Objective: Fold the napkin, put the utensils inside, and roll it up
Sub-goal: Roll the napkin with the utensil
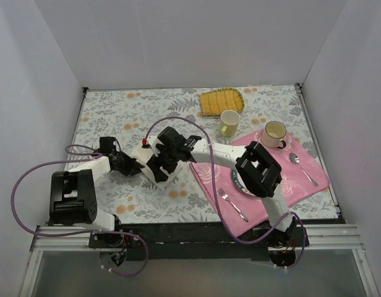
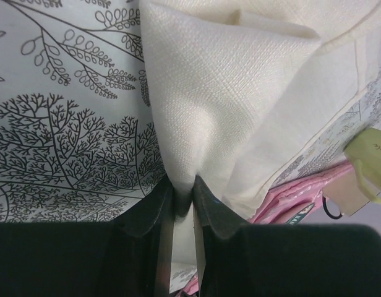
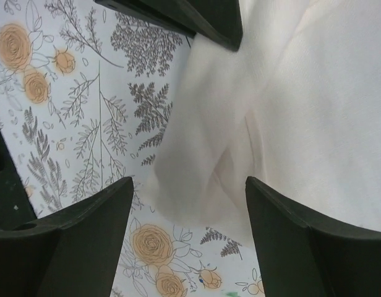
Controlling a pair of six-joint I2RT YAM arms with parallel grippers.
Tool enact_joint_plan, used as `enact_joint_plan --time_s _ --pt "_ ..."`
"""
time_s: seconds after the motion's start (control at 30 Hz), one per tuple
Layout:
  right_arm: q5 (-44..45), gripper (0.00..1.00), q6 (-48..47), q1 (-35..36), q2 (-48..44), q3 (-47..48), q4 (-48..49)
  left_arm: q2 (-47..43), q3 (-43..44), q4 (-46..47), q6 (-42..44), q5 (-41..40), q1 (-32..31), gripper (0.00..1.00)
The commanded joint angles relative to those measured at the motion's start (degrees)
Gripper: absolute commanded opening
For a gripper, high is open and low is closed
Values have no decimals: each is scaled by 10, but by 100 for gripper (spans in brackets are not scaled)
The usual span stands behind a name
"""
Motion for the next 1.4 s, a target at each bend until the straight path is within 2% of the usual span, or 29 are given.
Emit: enact_joint_plan --time_s 0.0,0.1,0.3,0.47,0.63,0.87,1.13,1.23,1.27,1.33,1.37 --pt "235 83 -44 63 -66 -30 56 14 47 -100 1 -12 1 0" --pt "310 85 -61 94 -67 -51 101 23 68 -140 4 -17 1 0" --pt "387 87 -102 139 -23 -8 115 34 104 -189 1 -16 1 0" --pt "476 86 -153 172 -1 -39 179 48 119 -208 2 -14 1 0" --pt "497 84 -191 187 20 -45 227 48 124 -217 3 -18 1 0" --pt "520 78 -183 195 50 -40 230 54 126 -222 0 -16 1 0" --pt "581 62 -197 194 72 -74 268 48 126 -229 3 -19 1 0" --pt "580 46 -192 193 79 -71 262 44 126 -229 4 -27 1 0" --pt "573 37 -190 192 80 -68 261 43 125 -229 4 -28 1 0" --pt "559 30 -184 189 80 -67 255 42 118 -224 5 -26 1 0" --pt "551 23 -181 188 81 -62 250 42 115 -221 7 -25 1 0"
